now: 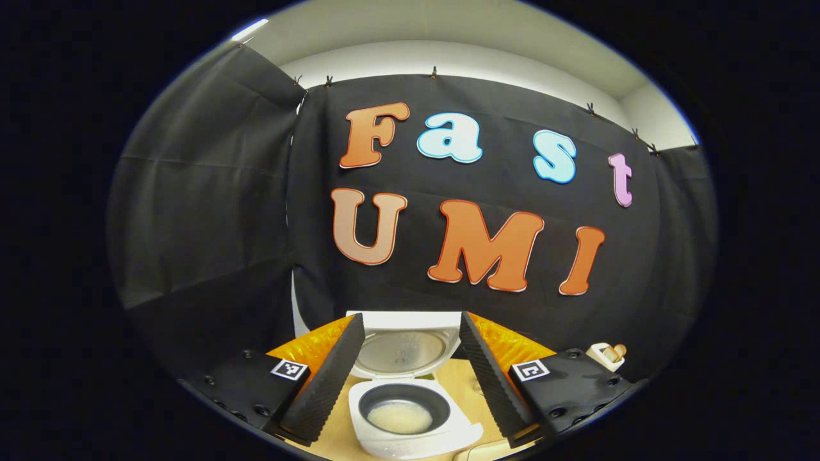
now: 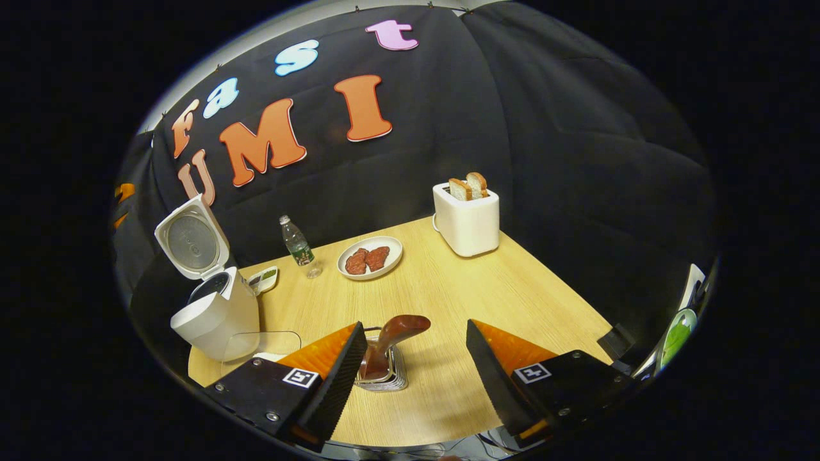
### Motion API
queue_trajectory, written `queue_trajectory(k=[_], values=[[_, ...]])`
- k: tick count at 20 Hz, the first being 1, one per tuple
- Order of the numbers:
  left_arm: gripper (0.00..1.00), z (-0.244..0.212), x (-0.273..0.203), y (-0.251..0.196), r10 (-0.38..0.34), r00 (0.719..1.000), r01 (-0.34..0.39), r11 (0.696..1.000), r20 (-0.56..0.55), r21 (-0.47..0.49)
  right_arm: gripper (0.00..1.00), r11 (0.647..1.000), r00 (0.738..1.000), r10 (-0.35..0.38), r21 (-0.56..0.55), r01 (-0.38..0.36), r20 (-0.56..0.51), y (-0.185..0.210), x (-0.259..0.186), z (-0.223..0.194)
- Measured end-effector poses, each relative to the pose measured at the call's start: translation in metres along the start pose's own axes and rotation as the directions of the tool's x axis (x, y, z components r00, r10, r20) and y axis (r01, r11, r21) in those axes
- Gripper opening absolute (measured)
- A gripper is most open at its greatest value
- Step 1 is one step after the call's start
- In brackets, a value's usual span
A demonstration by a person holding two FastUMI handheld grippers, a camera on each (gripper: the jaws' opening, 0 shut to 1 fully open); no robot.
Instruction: Close the left gripper, press the button to open the rice cooker; take a wooden spoon from the chopstick holder with the right hand, scoop a spoonful of rice and pour it into the rice cooker, then put the wooden spoon back into the chopstick holder.
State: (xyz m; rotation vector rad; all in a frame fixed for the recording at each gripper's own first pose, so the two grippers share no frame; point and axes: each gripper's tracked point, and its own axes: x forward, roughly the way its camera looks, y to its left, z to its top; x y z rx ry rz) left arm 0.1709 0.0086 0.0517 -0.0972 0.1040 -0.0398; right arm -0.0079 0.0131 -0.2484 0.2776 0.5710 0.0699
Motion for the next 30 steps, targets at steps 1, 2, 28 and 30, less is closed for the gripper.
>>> queue_trajectory(k=[1,2,28,30], values=[[1.0,0.008,0.015,-0.001,-0.004,1.0,0.004,1.0,-0.004,-0.007,0.95,1.0,1.0,-0.008,-0.001,0.008,0.014,-0.001,-0.003,0.003],[0.99,0.014,0.029,-0.001,-0.007,1.0,0.007,1.0,0.001,-0.007,0.95,1.0,1.0,-0.016,-0.007,0.016,0.026,-0.002,-0.006,0.007],[1.0,-0.107,0.21,0.038,0.072,0.947,-0.04,0.993,-0.312,0.107,0.95,0.987,0.977,-0.16,0.023,0.158,0.143,-0.004,-0.031,0.074],[1.0,-0.108,0.204,0.036,0.068,0.942,-0.039,0.995,-0.328,0.095,0.95,0.988,0.973,-0.151,0.035,0.147,0.177,0.003,-0.037,0.093]])
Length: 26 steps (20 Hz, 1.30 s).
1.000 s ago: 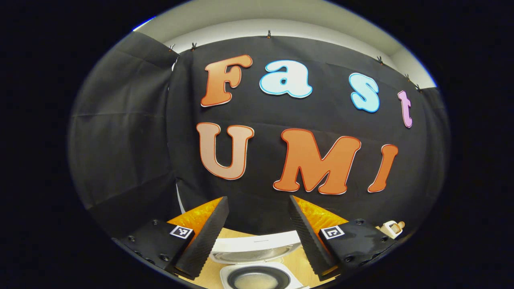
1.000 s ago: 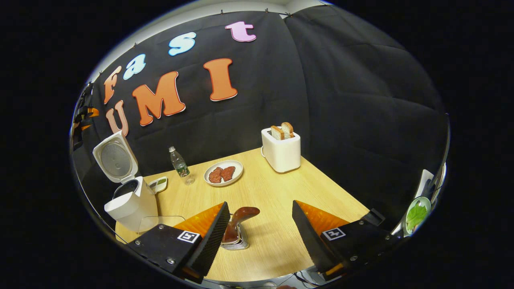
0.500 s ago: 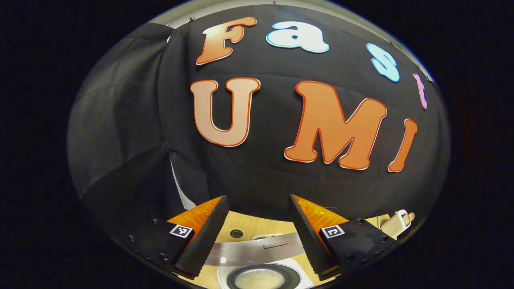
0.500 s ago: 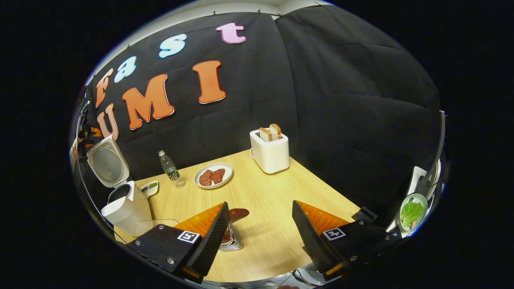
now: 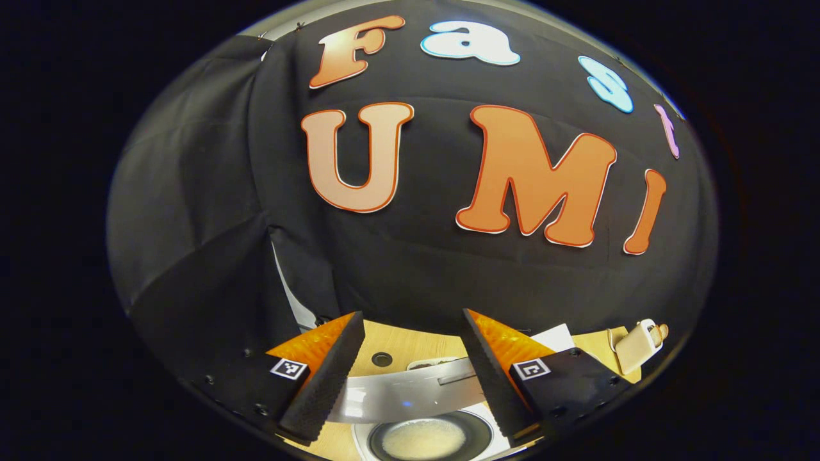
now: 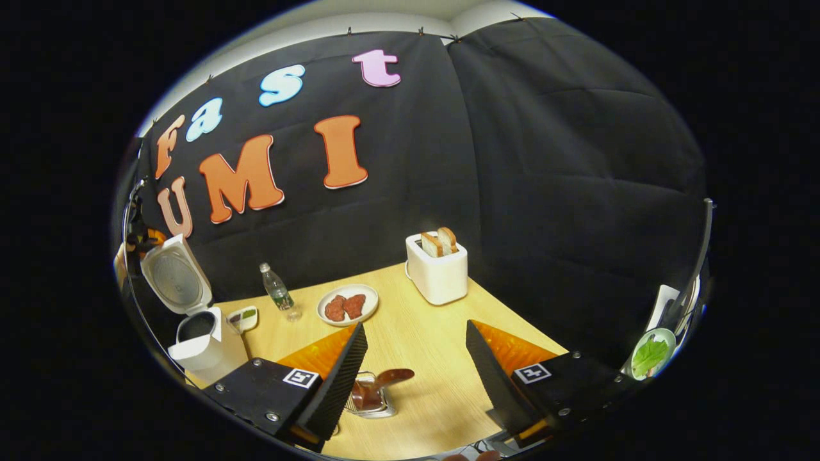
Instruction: Close the left gripper, press the button to open the rice cooker; take a wooden spoon from the chopstick holder with the right hand, scoop a spoonful of rice and pour it into the rice cooker, then put the wooden spoon back into the chopstick holder.
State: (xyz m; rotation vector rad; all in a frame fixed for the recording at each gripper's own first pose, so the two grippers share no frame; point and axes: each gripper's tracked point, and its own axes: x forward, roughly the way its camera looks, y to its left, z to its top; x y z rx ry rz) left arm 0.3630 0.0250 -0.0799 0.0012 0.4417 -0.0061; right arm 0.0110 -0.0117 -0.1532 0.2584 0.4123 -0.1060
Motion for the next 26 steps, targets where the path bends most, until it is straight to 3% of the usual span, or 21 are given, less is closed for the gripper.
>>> queue_trajectory(k=[9,17,26], values=[[1.0,-0.054,-0.065,-0.019,-0.047,0.998,0.046,0.999,-0.041,-0.013,0.95,0.993,0.989,0.114,-0.02,-0.113,0.091,0.026,-0.011,0.047],[1.0,-0.162,-0.116,-0.036,-0.031,0.995,0.027,0.999,-0.099,-0.041,0.95,0.965,0.967,0.253,-0.065,-0.252,0.008,0.049,-0.012,0.02],[1.0,-0.235,-0.117,-0.042,0.039,0.993,-0.039,0.999,-0.112,0.007,0.95,0.945,0.948,0.312,-0.084,-0.316,-0.063,0.05,-0.011,-0.005]])
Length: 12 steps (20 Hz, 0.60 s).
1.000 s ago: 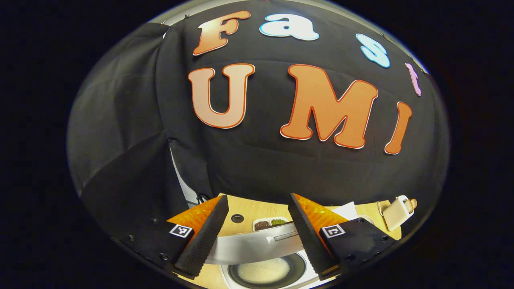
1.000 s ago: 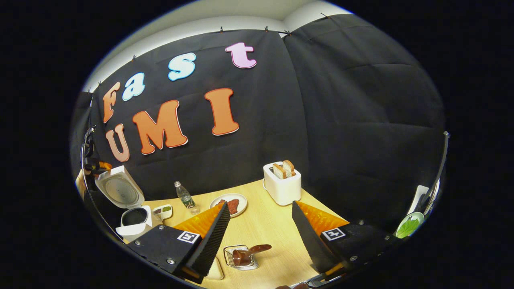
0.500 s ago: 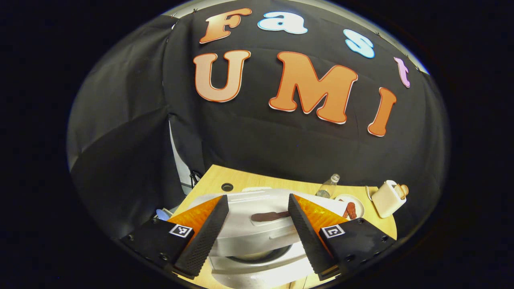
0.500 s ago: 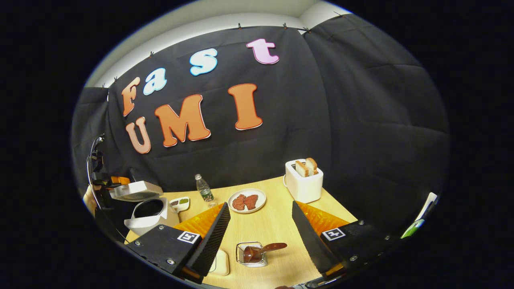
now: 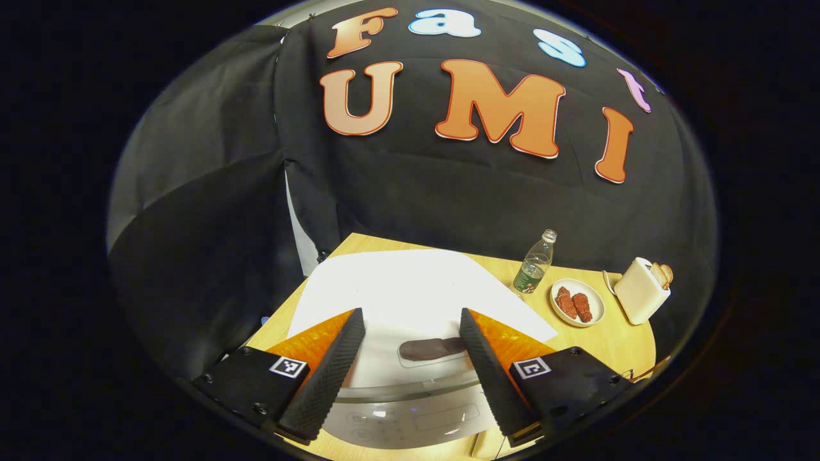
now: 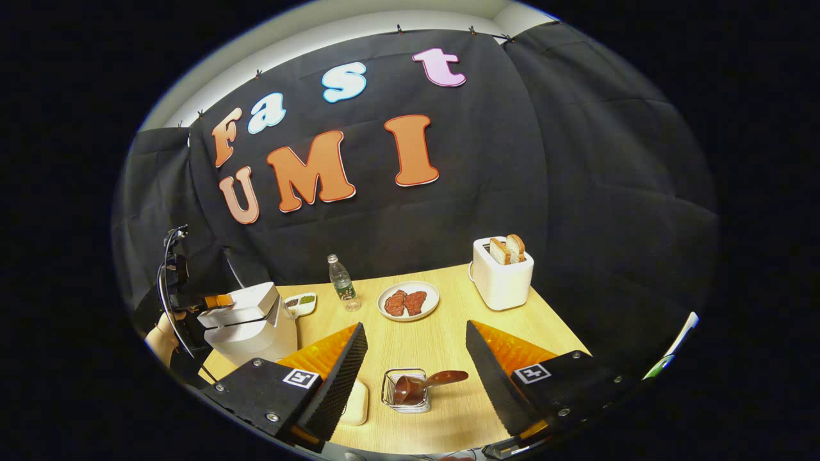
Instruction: Close the left gripper, press the button to open the rice cooker; take a wooden spoon from the chopstick holder with the right hand, scoop a spoonful of rice and pour it into the rice cooker, then put the wooden spoon back into the chopstick holder.
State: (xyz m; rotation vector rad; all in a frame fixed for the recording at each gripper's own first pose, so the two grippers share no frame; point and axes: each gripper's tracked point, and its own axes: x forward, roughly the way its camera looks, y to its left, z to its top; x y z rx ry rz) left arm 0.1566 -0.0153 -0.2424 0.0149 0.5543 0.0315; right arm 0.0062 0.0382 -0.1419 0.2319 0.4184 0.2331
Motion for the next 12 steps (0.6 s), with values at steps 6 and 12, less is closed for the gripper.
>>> queue_trajectory(k=[6,12], values=[[1.0,-0.025,0.014,-0.003,0.04,0.998,-0.04,0.999,-0.049,-0.003,0.95,1.0,1.0,-0.001,0.008,0.001,-0.021,-0.006,0.004,-0.008],[1.0,-0.033,0.02,-0.004,0.068,0.996,-0.066,0.997,-0.055,0.037,0.95,0.999,0.999,-0.014,0.037,0.015,-0.037,-0.013,0.008,-0.017]])
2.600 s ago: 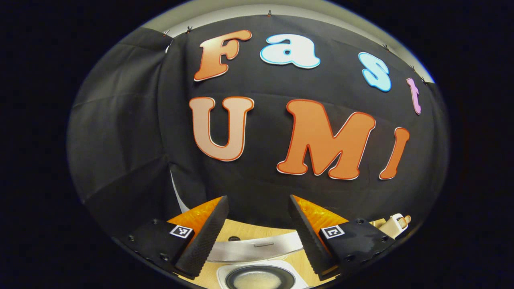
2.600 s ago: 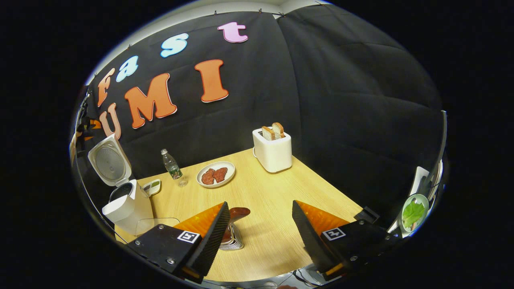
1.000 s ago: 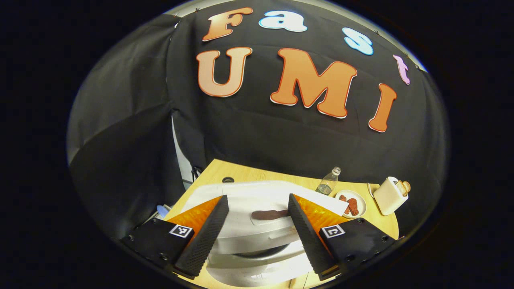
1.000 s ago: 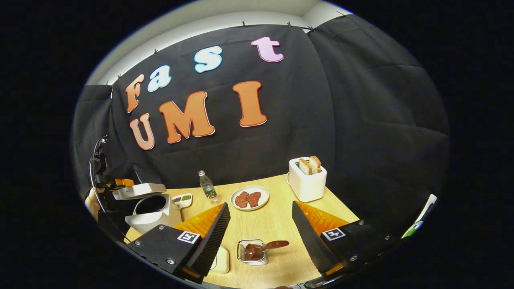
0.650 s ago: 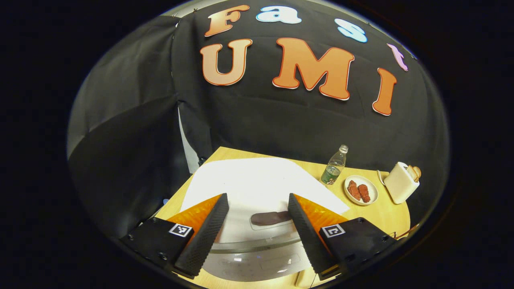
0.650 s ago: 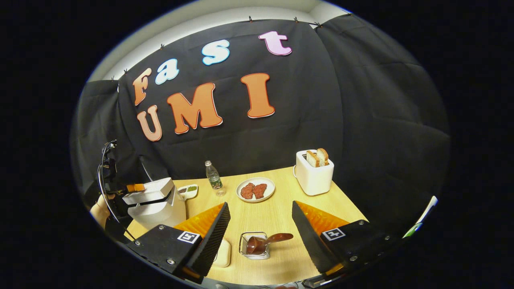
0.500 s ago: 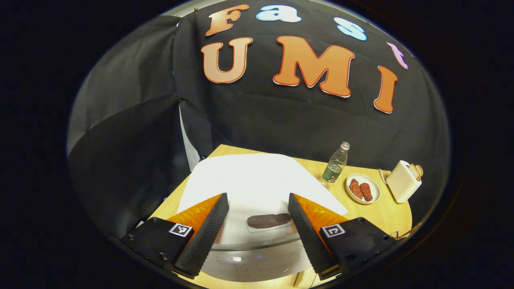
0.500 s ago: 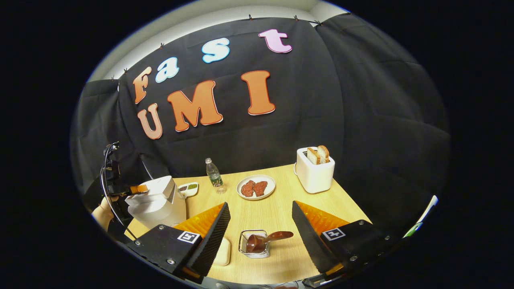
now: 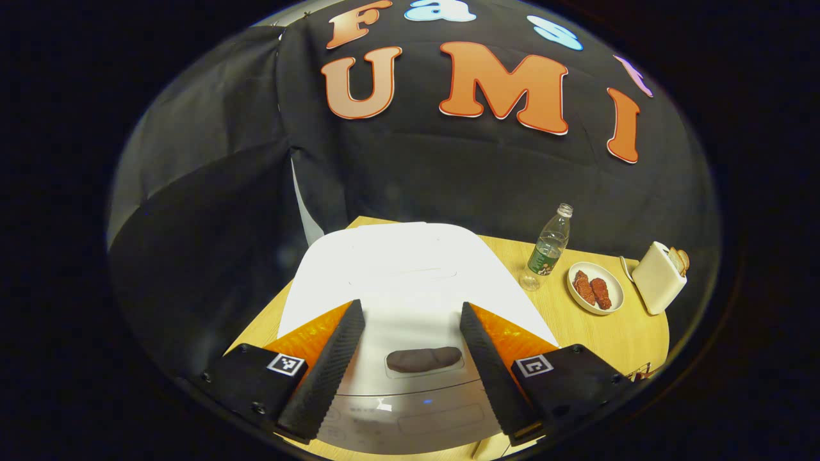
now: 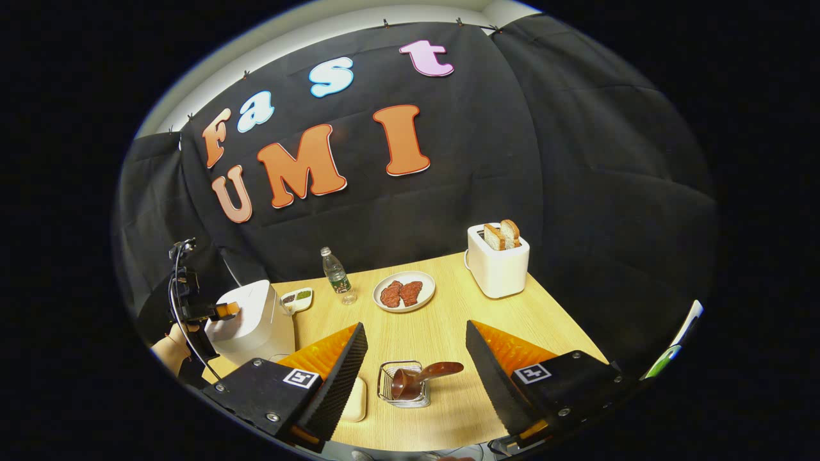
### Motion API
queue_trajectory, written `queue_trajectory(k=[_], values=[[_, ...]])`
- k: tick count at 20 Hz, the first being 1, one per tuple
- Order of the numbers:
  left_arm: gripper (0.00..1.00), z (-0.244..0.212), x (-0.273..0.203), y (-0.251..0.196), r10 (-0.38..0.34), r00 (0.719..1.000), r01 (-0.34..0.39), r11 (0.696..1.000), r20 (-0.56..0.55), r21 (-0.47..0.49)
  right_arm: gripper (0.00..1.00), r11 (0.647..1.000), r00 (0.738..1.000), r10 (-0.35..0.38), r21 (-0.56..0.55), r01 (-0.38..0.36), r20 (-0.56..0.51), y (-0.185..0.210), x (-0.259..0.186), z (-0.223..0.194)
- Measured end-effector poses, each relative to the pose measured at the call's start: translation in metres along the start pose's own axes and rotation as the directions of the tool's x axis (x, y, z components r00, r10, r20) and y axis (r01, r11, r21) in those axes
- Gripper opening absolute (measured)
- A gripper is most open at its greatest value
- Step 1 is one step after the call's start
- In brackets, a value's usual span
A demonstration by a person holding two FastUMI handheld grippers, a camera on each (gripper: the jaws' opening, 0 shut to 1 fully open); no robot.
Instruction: Close the left gripper, press the button to open the rice cooker; take a wooden spoon from the chopstick holder with the right hand, scoop a spoonful of rice and pour it into the rice cooker, then put the wooden spoon back into the chopstick holder.
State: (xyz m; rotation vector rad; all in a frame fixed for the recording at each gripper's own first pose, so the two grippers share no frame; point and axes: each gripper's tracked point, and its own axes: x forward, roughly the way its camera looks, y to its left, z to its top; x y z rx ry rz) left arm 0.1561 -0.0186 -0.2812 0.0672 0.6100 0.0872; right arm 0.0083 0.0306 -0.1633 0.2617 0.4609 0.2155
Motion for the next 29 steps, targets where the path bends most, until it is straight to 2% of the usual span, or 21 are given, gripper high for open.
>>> queue_trajectory(k=[3,7,10,13,17,20,23,24,25,26,29], values=[[1.0,0.007,-0.002,0.001,-0.004,1.0,0.003,0.999,0.03,0.034,0.95,1.0,1.0,-0.003,-0.026,0.003,0.0,0.001,0.003,0.001],[1.0,0.008,-0.011,0.007,0.009,1.0,-0.009,1.0,0.002,0.022,0.95,0.998,0.999,-0.013,-0.056,0.015,0.037,0.002,0.005,0.019],[1.0,0.037,-0.039,0.015,-0.025,0.998,0.025,1.0,0.052,-0.002,0.95,0.997,0.997,-0.014,-0.071,0.02,0.076,0.007,0.005,0.039],[1.0,0.087,-0.074,0.015,-0.056,0.989,0.058,0.998,0.138,-0.007,0.95,0.996,0.993,0.0,-0.094,0.012,0.12,0.017,0.005,0.065],[1.0,0.167,-0.139,0.006,-0.109,0.949,0.111,0.994,0.295,0.013,0.95,0.989,0.98,0.023,-0.15,0.007,0.196,0.034,-0.001,0.105],[1.0,0.208,-0.198,0.002,-0.142,0.914,0.129,0.99,0.381,0.059,0.95,0.983,0.968,0.046,-0.184,0.0,0.246,0.049,-0.01,0.131],[1.0,0.23,-0.243,-0.008,-0.178,0.88,0.165,0.984,0.44,0.068,0.95,0.981,0.958,0.06,-0.193,-0.005,0.281,0.062,-0.019,0.146],[1.0,0.233,-0.253,-0.009,-0.188,0.87,0.176,0.982,0.455,0.07,1.0,0.982,0.955,0.062,-0.19,-0.006,0.291,0.065,-0.023,0.151],[1.0,0.236,-0.263,-0.009,-0.19,0.862,0.179,0.981,0.47,0.069,1.0,0.982,0.951,0.067,-0.189,-0.009,0.303,0.069,-0.027,0.155],[1.0,0.238,-0.27,-0.007,-0.187,0.853,0.175,0.982,0.487,0.071,0.95,0.982,0.948,0.068,-0.189,-0.009,0.312,0.071,-0.03,0.157],[1.0,0.24,-0.279,0.0,-0.166,0.843,0.147,0.986,0.512,0.077,0.95,0.979,0.944,0.052,-0.202,0.016,0.326,0.066,-0.032,0.159]])
